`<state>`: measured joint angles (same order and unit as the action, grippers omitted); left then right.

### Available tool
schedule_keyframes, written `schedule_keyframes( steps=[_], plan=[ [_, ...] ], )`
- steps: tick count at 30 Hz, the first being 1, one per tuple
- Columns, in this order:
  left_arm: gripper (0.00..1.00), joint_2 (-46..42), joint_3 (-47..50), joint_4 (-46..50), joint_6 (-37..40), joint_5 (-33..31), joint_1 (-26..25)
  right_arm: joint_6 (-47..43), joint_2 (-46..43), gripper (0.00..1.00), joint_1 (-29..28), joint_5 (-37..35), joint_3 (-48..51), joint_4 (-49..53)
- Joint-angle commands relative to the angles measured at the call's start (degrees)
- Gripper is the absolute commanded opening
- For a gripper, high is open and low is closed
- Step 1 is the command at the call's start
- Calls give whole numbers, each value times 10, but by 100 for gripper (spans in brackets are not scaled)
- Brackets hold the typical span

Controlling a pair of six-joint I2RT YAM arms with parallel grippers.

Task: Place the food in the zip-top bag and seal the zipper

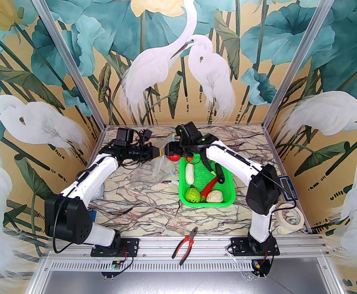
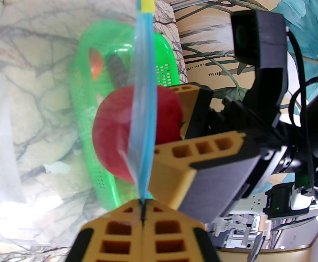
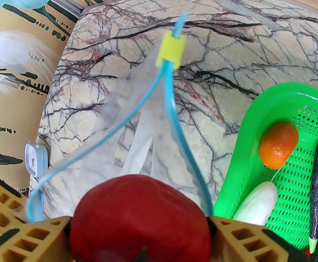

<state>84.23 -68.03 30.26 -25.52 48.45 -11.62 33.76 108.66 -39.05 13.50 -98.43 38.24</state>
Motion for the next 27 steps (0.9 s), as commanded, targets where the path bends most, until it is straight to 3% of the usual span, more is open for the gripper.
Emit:
schedule_keyframes(
  steps=[1, 10, 17, 20, 27],
  plan=[
    [0, -7, 12, -43, -16, 33, 4, -13, -10, 85, -4, 0, 1, 9],
    [0, -5, 27, -102, -55, 56, 5, 2, -5, 86, -5, 33, 5, -21],
    [0, -1, 25, -63, -19, 36, 11, -26, -72, 83, 1, -70, 32, 32],
    [0, 4, 31, -52, -6, 28, 11, -38, -104, 76, 8, -110, 56, 74],
    [0, 12, 25, -14, 34, 5, 11, -33, -147, 73, 31, -150, 136, 117]
  ],
)
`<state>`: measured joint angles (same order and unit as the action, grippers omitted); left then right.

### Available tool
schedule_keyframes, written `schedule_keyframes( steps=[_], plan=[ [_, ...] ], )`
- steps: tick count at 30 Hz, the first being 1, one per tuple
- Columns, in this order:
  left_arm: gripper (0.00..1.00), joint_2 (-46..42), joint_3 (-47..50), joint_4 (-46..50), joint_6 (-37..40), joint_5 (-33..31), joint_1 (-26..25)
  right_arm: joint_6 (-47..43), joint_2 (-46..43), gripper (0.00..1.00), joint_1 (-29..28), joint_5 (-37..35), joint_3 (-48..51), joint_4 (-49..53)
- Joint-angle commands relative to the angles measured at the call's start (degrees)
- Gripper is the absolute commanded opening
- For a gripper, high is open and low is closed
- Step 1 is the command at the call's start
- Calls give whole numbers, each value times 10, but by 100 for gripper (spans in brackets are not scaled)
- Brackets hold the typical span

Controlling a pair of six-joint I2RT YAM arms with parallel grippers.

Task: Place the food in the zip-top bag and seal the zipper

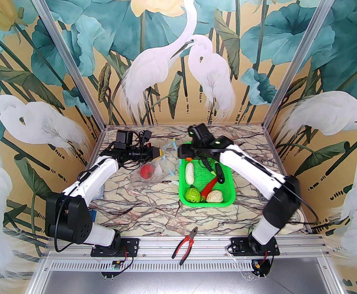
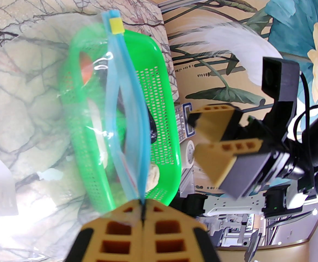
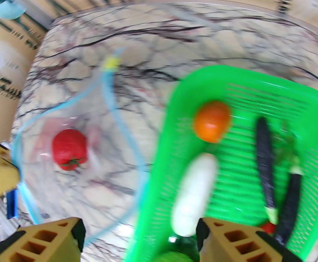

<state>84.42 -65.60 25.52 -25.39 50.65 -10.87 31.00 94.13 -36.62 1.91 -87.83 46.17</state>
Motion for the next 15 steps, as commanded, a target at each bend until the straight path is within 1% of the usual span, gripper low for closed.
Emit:
schedule_keyframes(
  steps=[1, 6, 12, 15],
  plan=[
    [0, 12, -3, 44, 40, -20, 3, -2, -1, 74, 10, -34, 39, 39],
    [0, 14, -15, 75, 68, -37, 4, 7, 39, 74, 16, -9, 60, 23],
    [0, 15, -23, 102, 91, -53, 3, 20, 115, 73, 18, 47, 40, -22],
    [0, 14, -28, 125, 110, -71, 3, 28, 153, 73, 21, 46, 16, -16]
  ],
)
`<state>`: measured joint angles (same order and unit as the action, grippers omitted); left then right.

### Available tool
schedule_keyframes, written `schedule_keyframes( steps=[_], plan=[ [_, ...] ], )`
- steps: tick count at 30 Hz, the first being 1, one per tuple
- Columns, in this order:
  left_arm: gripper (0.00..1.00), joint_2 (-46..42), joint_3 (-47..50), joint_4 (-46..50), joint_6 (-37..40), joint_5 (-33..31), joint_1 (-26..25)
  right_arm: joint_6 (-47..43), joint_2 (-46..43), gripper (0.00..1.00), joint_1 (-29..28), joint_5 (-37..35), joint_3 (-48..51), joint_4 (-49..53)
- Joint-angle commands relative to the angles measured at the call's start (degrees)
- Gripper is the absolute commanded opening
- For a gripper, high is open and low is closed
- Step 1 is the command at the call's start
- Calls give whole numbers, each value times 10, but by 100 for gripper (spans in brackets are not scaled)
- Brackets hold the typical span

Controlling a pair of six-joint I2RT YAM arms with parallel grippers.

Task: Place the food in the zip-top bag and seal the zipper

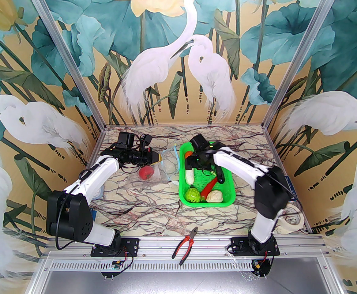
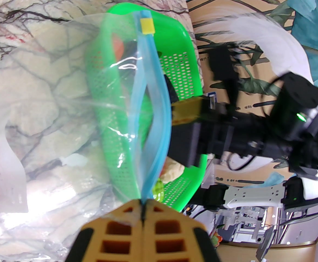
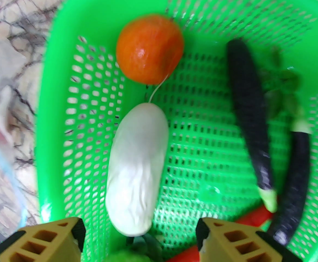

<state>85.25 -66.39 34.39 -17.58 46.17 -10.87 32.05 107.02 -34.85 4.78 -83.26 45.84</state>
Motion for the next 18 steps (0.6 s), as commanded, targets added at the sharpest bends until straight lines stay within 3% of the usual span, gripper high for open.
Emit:
schedule_keyframes(
  steps=[1, 18],
  plan=[
    [0, 4, -22, 42, 38, -32, 3, 20, 36, 72, 4, 13, -39, -5],
    [0, 1, -19, 54, 55, -51, 3, 40, 120, 63, 10, 50, -49, -36]
  ],
)
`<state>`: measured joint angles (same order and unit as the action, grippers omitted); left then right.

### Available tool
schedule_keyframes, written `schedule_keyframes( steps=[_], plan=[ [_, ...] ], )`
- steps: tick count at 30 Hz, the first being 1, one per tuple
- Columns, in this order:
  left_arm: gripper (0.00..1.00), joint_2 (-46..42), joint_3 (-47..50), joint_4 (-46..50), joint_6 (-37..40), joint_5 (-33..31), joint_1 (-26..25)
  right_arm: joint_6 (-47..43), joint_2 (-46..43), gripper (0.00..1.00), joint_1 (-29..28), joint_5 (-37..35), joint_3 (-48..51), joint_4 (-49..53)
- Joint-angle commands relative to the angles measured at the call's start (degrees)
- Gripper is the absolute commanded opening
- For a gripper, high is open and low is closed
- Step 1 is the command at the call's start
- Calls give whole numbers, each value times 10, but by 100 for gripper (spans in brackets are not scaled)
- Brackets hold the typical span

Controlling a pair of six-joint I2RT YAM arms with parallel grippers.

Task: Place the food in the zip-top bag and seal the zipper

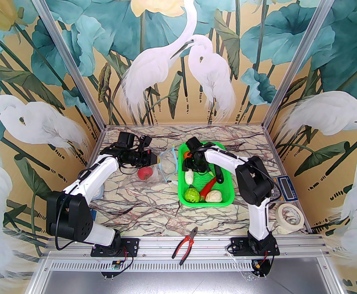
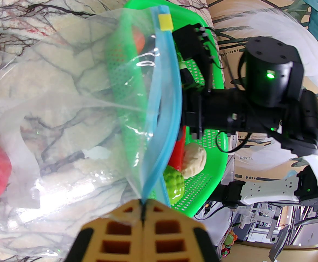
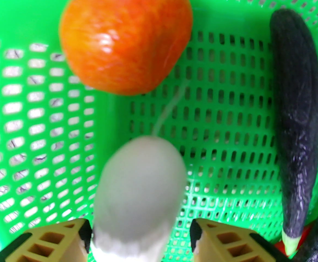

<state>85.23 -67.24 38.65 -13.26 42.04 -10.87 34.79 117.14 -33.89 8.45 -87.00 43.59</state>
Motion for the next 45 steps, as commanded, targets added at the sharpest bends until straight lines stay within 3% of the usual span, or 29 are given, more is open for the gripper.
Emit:
schedule_keyframes(
  steps=[1, 3, 7, 13, 24, 35, 39, 45],
  plan=[
    [0, 1, -10, 12, 12, -10, 4, 14, 22, 62, 1, 14, -11, -15],
    [0, 1, -10, 12, 11, -8, 4, 16, 26, 61, 4, 15, -9, -22],
    [0, 1, -10, 11, 10, -9, 4, 24, 23, 48, 13, 23, 2, -41],
    [0, 3, -11, 9, 9, -8, 4, 30, -36, 40, 19, -16, 30, -78],
    [0, 15, -20, -1, 2, -5, 3, 93, -233, 38, 16, -130, 117, -225],
    [0, 17, -28, -7, -5, -1, 4, 192, -330, 38, -69, -262, 224, -438],
    [0, 17, -29, -6, -4, 1, 4, 173, -337, 38, -95, -309, 226, -484],
    [0, 14, -27, -5, -4, 1, 3, 102, -361, 38, -113, -367, 187, -460]
  ],
)
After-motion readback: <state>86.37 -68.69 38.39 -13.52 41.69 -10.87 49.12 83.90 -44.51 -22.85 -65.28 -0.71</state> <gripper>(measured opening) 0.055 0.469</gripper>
